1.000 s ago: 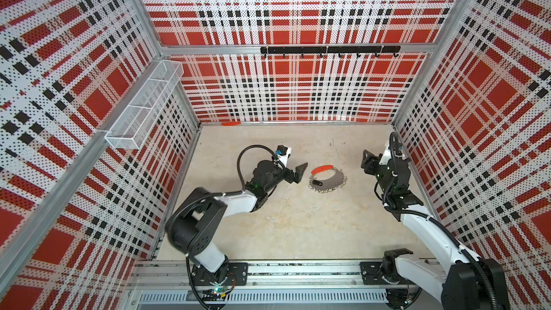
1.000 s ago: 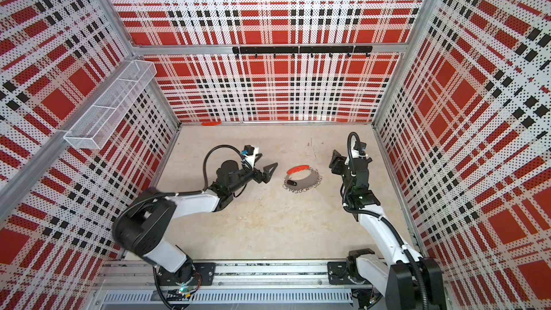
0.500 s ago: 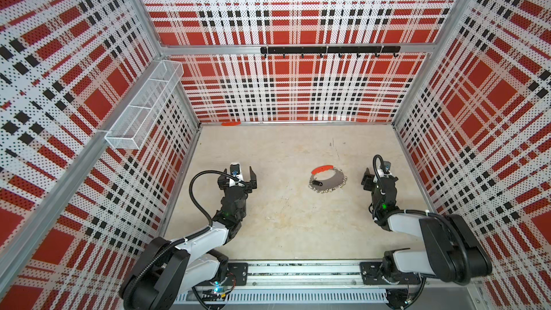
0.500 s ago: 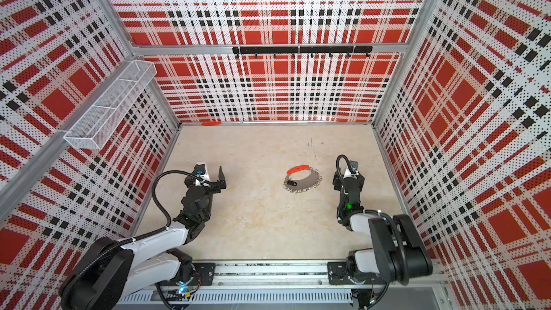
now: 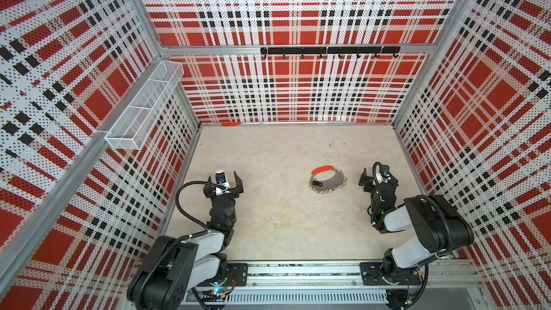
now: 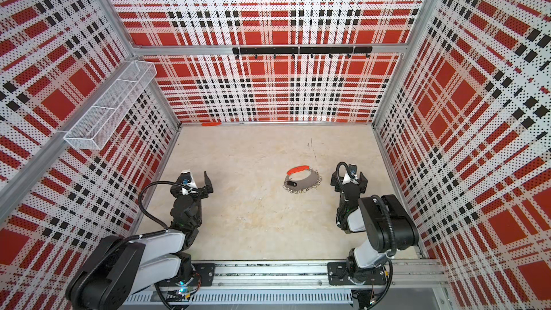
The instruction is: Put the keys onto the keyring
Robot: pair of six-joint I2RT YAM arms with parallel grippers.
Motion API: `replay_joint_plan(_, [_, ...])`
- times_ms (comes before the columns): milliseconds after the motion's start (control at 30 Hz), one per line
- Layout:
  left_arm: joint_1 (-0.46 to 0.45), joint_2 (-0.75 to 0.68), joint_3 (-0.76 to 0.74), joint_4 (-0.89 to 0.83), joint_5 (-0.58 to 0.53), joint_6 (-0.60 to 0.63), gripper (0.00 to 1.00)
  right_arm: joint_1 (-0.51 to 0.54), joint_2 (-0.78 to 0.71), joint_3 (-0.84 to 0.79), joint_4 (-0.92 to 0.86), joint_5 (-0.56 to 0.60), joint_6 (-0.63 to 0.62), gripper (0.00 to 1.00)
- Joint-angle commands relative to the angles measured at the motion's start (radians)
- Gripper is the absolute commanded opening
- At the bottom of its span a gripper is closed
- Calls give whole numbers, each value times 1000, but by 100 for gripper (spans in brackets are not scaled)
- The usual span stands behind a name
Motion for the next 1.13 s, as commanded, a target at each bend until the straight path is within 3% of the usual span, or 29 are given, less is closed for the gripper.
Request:
replay_joint_plan(0, [26, 53, 17, 129, 29, 7, 98, -17, -2, 43, 7, -38, -11, 100])
replay_joint_plan(200, [46, 181, 60, 254, 32, 9, 98, -18, 0, 44, 3, -66, -22, 100])
replay_joint_plan(333, [56, 329, 21, 532, -10, -14, 98, -18, -3, 46, -5, -66, -22, 100])
replay_joint_plan(467, [106, 329, -9, 513, 79, -70, 98, -17, -2, 46, -3, -67, -22, 100])
replay_joint_plan(533, [109, 405, 2, 626, 125, -37, 98, -18, -3, 45, -3, -67, -22, 100])
replay_joint_plan(633, [110, 350, 14, 497, 113, -56, 98, -18, -2, 47, -2, -66, -22, 100])
replay_joint_plan(833, [116, 376, 18, 547, 125, -54, 98, -17, -1, 47, -6, -67, -22, 100])
replay_joint_plan(1100, [153, 360, 90, 385, 161, -94, 98, -44, -6, 46, -12, -124, -8, 100])
